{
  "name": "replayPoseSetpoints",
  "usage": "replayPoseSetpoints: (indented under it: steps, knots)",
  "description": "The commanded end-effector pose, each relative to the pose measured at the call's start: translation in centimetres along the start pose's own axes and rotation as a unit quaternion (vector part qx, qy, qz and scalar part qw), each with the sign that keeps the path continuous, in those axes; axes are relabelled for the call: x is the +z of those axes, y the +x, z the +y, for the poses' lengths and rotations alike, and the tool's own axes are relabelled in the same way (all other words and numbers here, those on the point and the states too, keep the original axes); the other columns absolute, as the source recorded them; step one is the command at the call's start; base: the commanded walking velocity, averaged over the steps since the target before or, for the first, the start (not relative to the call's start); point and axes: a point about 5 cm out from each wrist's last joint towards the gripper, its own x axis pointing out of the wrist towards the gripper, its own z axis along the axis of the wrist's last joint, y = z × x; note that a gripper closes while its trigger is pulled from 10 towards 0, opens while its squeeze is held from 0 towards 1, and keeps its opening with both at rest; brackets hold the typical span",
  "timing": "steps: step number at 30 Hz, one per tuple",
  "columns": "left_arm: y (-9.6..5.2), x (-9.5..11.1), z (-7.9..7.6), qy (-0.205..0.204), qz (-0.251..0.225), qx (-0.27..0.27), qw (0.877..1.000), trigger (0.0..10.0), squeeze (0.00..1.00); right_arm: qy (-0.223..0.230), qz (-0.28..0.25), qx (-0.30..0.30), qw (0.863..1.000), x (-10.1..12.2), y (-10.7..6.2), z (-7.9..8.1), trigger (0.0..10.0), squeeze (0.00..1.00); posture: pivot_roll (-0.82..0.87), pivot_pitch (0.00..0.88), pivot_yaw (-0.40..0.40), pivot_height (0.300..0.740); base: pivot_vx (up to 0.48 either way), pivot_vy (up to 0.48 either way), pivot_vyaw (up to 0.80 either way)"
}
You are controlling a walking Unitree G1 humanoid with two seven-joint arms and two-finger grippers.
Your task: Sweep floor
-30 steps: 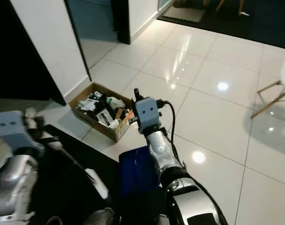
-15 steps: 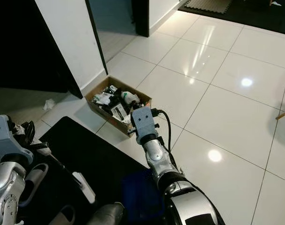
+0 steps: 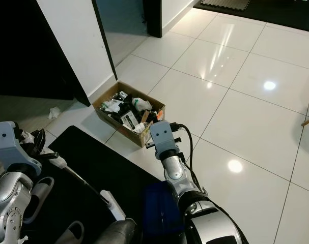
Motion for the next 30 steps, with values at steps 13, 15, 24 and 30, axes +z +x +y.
replayPoseSetpoints:
  steps: [13,15,24,30]
  knots:
    - [0.4,-0.4,-0.4,0.003,0.011,-0.005,1.000,10.0,0.00,0.000,0.153,0.072,0.986,-4.6,-2.5,-0.2,10.0,0.00,0.22,0.150,0.132,0.740,0.000,0.000,0.00]
    - [0.5,-0.4,-0.5,0.003,0.011,-0.007,1.000,10.0,0.00,0.003,0.155,0.073,0.985,-4.5,-2.4,-0.3,10.0,0.00,0.21,0.148,0.131,0.740,0.000,0.000,0.00]
    - [1.0,-0.7,-1.1,-0.002,0.013,-0.015,1.000,10.0,0.00,0.039,0.229,0.159,0.960,-5.5,-3.5,-0.2,10.0,0.00,0.17,0.143,0.126,0.740,0.000,0.000,0.00]
    - [1.1,-0.8,-1.3,-0.005,0.015,-0.017,1.000,10.0,0.00,0.131,0.295,0.217,0.921,-6.1,-6.3,-0.1,10.0,0.00,0.16,0.148,0.120,0.740,0.000,0.000,0.00]
